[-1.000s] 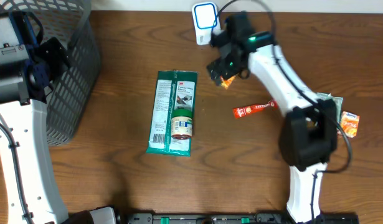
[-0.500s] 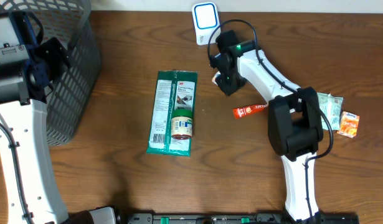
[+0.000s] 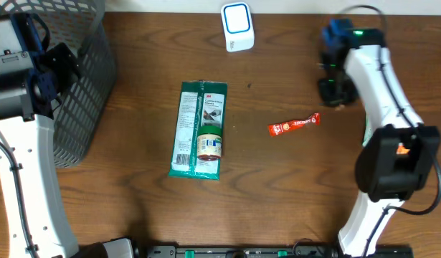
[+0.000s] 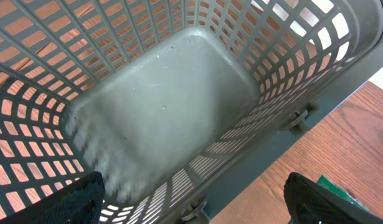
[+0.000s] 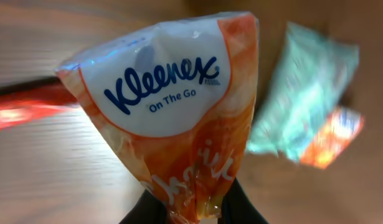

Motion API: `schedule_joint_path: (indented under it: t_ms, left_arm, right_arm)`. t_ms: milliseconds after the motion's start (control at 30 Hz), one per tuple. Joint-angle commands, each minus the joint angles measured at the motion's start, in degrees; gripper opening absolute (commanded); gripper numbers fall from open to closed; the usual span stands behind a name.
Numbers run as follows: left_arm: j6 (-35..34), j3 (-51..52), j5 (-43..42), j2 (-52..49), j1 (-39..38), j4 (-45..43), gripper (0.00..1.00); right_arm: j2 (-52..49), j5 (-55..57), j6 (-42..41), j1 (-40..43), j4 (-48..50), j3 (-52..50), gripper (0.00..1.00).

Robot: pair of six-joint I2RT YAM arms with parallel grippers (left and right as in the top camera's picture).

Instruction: Scan the item barcode

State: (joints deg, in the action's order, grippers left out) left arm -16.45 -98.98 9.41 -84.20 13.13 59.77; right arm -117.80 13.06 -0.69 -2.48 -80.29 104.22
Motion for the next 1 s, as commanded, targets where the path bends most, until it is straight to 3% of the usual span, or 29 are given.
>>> schedule_joint_path:
  t_ms: [0,167,200,233,267,300,333,600,833,967]
  left_arm:
    - [0.55,-0.35,0.72,-0.02,0.31,0.04,0.92]
    - [0.55,-0.35,0.72,-0.02,0.31,0.02,0.93]
    - [0.55,-0.35,0.72,-0.02,0.31,0.02,0.92]
    - [0.55,-0.35,0.72,-0.02,0.31,0.02,0.92]
    - [0.55,-0.35,0.72,-0.02,0.31,0.04,0.92]
    - [0.55,-0.35,0.72,-0.02,0.31,0.02,0.92]
    - [0.55,-0.35,0.72,-0.02,0.31,0.04,0.92]
    - [0.57,-0.35,0.72,-0.02,0.31,0.02,0.93]
    - [0.55,-0.35,0.72,-0.02,0.31,0.02,0.93]
    - [0.55,-0.35,0.72,-0.02,0.31,0.04,0.92]
  right_arm:
    - [-0.70,1.70,-10.73,6.64,-0.09,-5.73,0.01]
    - [-0.70,1.46,-11.69,13.70,5.92,-16.44,0.02]
    - [-0.70,1.49,-11.67,14.73,6.43,-17.75,0.13]
    - [-0.70,1.53,-11.39,15.47,6.64,-18.56,0.32]
    - [-0.70,1.51,-11.02,16.26,6.71,-19.19,0.61]
    - [-0.70,1.46,-11.04,16.94,6.58,-19.37,0.83]
    - [-0.70,1.44,-11.06,17.44,6.25,-19.34,0.99]
    - [-0.70,1.46,-11.06,18.14,1.57,-16.65,0.99]
    - [-0.70,0.70,-11.28,18.12,-8.02,-4.44,0.99]
    - [-0.70,-6.38,-11.23,18.08,-9.73,0.74,0.99]
